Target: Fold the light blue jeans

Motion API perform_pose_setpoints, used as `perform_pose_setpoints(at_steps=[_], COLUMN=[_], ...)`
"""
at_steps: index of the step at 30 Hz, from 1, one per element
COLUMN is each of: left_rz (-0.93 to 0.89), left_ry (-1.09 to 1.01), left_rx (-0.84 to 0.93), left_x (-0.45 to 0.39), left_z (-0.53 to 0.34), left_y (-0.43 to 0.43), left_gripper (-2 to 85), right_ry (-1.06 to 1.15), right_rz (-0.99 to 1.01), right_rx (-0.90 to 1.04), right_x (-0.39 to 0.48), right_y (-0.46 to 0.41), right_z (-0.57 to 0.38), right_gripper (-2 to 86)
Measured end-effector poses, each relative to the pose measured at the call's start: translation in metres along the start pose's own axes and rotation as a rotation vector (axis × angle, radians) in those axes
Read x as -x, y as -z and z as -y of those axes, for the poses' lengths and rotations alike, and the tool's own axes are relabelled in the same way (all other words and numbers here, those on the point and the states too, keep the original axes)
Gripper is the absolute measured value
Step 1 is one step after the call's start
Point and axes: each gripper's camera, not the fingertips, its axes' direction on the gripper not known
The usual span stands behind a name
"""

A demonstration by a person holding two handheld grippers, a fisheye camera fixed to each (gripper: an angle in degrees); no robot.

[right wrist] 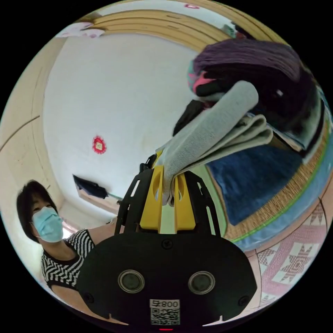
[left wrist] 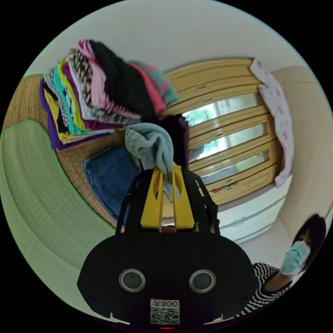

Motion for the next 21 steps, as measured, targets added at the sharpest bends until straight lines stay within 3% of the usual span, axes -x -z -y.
perform_pose_setpoints(at_steps=[4, 6, 21], left_rz=[0.269, 0.257, 0.060], left_ry=[0.131, 0.101, -0.057], left_rx=[0.269, 0.248, 0.154], left_x=[0.079, 0.093, 0.104], left_z=[0.025, 0.034, 0.157], left_y=[-0.091, -0.103, -0.176], left_gripper=[4.8, 4.8, 4.0], right_ry=[-0.273, -0.328, -0.153], right_rz=[-0.099, -0.008, 0.068], right_rx=[0.030, 0.035, -0.044], right_x=[-0.132, -0.178, -0.162], right_y=[-0.025, -0.037, 0.024], right_z=[-0.060, -0.099, -0.113], right_gripper=[3.6, 4.1, 1.9])
